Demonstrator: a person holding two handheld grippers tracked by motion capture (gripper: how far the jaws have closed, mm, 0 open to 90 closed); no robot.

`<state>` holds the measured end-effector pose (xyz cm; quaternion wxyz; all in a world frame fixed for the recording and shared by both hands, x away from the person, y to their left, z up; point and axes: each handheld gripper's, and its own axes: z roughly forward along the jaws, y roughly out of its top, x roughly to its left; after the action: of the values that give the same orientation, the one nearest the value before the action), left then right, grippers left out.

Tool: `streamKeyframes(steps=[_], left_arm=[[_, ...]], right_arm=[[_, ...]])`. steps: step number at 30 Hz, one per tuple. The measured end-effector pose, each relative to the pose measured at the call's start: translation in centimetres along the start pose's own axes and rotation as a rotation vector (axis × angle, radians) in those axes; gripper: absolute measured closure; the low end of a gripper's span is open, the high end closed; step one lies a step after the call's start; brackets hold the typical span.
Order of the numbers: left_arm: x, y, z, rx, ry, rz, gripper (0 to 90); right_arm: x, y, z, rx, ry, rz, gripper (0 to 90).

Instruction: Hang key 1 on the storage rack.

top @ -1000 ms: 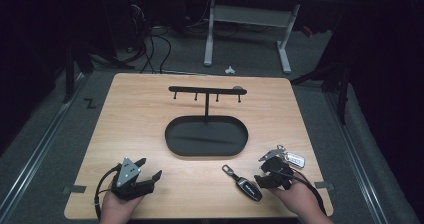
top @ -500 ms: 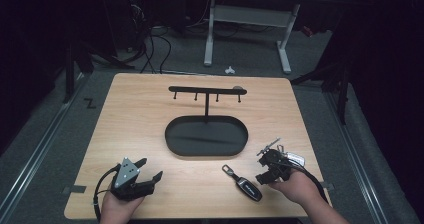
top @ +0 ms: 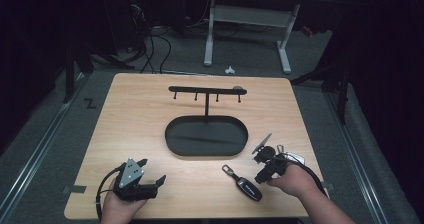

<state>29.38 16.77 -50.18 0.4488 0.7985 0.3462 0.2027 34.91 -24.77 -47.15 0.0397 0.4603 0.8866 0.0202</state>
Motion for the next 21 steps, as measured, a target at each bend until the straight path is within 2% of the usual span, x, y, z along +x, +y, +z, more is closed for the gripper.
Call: streamKeyframes(steps=[5, 7, 9, 12, 13, 14, 16, 17, 18, 20, 21], left_arm=[[0.0, -0.1, 0.0, -0.004, -0.001, -0.003, 15.4], [-0.1, -0.1, -0.1, -0.006, 0.004, 0.01, 15.6], [-0.1, -0.3, -0.1, -0.011, 0.005, 0.014, 15.8], [-0.3, -0.3, 0.0, -0.009, 0.017, 0.03, 15.5], [-0.3, -0.3, 0.0, -0.009, 0.019, 0.032, 15.2], [-0.3, -0.3, 0.0, -0.006, 0.018, 0.033, 15.1], [-0.3, -0.4, 0.1, -0.005, 0.017, 0.034, 14.8], [-0.4, -0.4, 0.2, -0.003, 0.017, 0.037, 14.7], [-0.4, -0.4, 0.2, -0.001, 0.017, 0.039, 14.6], [-0.4, -0.4, 0.3, 0.001, 0.012, 0.044, 14.5], [-0.4, -0.4, 0.3, 0.004, 0.009, 0.048, 14.5]], right_arm=[[0.6, 0.8, -0.7, -0.004, 0.008, -0.043, 33.5], [1.0, 1.1, -0.8, -0.012, 0.017, -0.061, 32.8], [1.6, 1.5, -1.0, -0.016, 0.034, -0.063, 31.7], [2.3, 2.0, -0.9, -0.025, 0.06, -0.101, 29.1], [2.6, 2.3, -0.8, -0.026, 0.057, -0.113, 29.6], [2.9, 2.5, -0.8, -0.02, 0.058, -0.095, 29.6], [3.3, 2.9, -0.6, -0.017, 0.06, -0.103, 29.7], [3.4, 3.1, -0.5, -0.023, 0.061, -0.118, 30.3], [3.7, 3.4, -0.5, -0.022, 0.064, -0.113, 31.8], [4.0, 3.8, -0.3, -0.033, 0.076, -0.145, 33.7], [4.2, 3.9, -0.3, -0.034, 0.08, -0.142, 34.0]])
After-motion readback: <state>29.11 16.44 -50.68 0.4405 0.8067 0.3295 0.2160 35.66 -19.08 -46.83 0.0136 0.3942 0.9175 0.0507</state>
